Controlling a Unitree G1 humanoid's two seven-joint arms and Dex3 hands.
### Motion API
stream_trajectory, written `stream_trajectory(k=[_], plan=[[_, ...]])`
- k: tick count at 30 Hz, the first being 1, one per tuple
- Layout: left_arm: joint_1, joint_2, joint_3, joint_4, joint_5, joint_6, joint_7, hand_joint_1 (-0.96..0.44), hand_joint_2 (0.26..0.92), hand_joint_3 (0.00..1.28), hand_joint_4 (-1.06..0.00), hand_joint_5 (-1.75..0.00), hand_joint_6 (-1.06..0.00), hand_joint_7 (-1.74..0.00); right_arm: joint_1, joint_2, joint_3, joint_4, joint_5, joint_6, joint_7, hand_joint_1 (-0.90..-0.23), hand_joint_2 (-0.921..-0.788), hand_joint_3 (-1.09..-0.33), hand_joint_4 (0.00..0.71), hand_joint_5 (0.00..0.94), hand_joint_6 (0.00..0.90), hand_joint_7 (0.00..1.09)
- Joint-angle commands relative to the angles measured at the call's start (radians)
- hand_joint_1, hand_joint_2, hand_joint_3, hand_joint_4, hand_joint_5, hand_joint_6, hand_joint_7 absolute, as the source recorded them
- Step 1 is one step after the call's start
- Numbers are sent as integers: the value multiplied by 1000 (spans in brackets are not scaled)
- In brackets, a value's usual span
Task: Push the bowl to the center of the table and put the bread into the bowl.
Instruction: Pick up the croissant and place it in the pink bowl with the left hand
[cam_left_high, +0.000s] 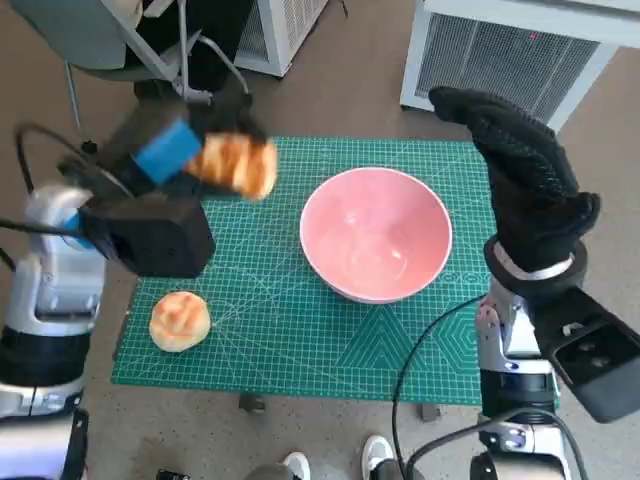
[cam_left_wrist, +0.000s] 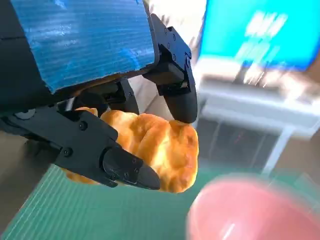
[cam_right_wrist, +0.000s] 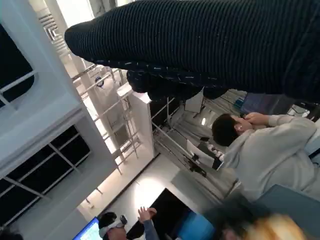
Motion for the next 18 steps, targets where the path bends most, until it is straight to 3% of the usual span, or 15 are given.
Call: stream_trajectory(k=[1, 6, 11, 15, 17, 18], plan=[[-41, -58, -26, -22, 0, -36, 47, 0, 916, 74, -684, -1109, -630, -1229, 23, -11, 1, -4, 0, 7, 1, -602, -921, -729, -1, 576, -1, 776], [-82, -130, -90, 35, 11, -118, 81, 0, 919, 70, -697, -1095, -613, -1246, 24, -16, -1, -10, -11, 3, -4, -598, -921, -733, -1, 579, -1, 792], [-150, -172, -165, 151, 20, -188, 43, 1, 920, 55, -717, -1079, -625, -1226, 27, -23, -1, -20, -21, 4, -11, -596, -921, -745, -1, 582, -1, 792], [-191, -205, -222, 232, 46, -173, 0, 1, 920, 56, -706, -1093, -630, -1217, 32, -28, -2, -28, -27, 5, -17, -595, -921, -753, -1, 584, -1, 790], [-205, -221, -245, 259, 55, -141, -39, 1, 921, 106, -638, -1150, -586, -1273, 35, -31, -1, -35, -28, 7, -19, -596, -921, -756, -1, 584, -1, 789], [-211, -226, -255, 269, 58, -125, -58, -3, 909, 104, -576, -853, -531, -1007, 37, -32, 0, -38, -28, 8, -20, -595, -921, -760, -1, 585, -1, 790]])
